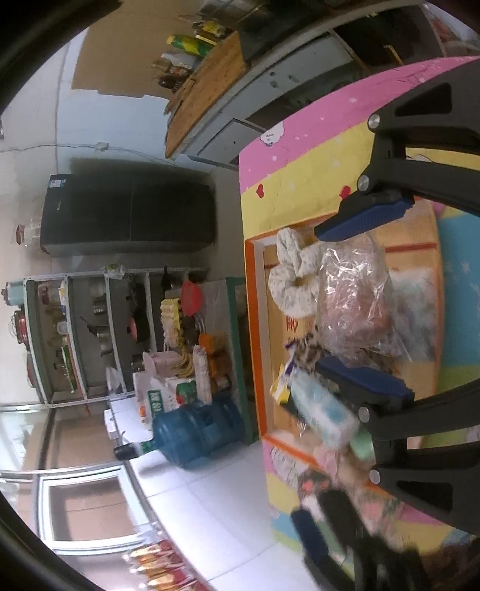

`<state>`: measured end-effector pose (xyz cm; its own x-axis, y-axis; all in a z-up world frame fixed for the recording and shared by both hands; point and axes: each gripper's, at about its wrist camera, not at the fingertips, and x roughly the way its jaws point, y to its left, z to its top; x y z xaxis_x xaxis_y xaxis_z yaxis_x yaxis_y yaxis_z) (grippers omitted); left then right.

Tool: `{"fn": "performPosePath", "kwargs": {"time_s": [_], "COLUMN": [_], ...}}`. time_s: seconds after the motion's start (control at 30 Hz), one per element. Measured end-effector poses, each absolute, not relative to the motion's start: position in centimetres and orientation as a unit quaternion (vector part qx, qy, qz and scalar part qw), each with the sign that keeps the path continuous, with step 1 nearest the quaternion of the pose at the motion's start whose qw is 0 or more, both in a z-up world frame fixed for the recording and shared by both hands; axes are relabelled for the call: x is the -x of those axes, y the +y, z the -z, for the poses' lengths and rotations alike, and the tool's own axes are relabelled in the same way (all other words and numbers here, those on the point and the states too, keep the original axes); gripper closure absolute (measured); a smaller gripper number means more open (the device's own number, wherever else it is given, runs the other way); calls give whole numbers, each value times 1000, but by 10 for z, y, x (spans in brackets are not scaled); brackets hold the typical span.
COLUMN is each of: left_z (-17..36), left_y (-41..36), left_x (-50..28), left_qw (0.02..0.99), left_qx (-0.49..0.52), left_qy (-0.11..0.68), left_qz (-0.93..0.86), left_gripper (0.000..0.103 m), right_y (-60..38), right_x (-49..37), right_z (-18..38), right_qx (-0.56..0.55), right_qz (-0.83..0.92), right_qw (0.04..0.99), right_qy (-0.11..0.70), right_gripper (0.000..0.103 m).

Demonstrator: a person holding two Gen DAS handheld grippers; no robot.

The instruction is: Organize soft objects

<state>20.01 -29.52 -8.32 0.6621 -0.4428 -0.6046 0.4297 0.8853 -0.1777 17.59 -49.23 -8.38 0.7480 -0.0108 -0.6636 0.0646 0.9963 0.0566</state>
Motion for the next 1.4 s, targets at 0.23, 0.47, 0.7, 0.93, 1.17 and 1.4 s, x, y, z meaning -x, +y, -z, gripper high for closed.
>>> {"fn": "performPosePath", "kwargs": {"time_s": [0.23, 0.47, 0.7, 0.93, 1.17, 1.4], "left_z": [87, 89, 91, 90, 80, 68], "left_y": [-284, -280, -283, -285, -278, -257], "left_x": [-200, -204, -205, -204, -196, -179], "left_qw": [913, 914, 914, 915, 919, 923], "left_qx": [14, 18, 17, 18, 22, 26], "left_qy": [341, 343, 341, 338, 325, 310], "left_qz": [224, 216, 219, 221, 224, 225], "left_gripper": [29, 29, 29, 29, 29, 29], "right_y": [-504, -512, -516, -513, -499, -469], "right_x": [-198, -203, -200, -193, -173, -144], "right_z": [106, 119, 117, 110, 89, 65], "right_qx": [-48, -78, -92, -90, -92, -85], "right_qz": [22, 24, 23, 26, 27, 25], "right_qw": [927, 920, 922, 925, 929, 936], "right_qy": [372, 382, 374, 369, 357, 340], "right_gripper": [39, 25, 23, 23, 23, 23]}}
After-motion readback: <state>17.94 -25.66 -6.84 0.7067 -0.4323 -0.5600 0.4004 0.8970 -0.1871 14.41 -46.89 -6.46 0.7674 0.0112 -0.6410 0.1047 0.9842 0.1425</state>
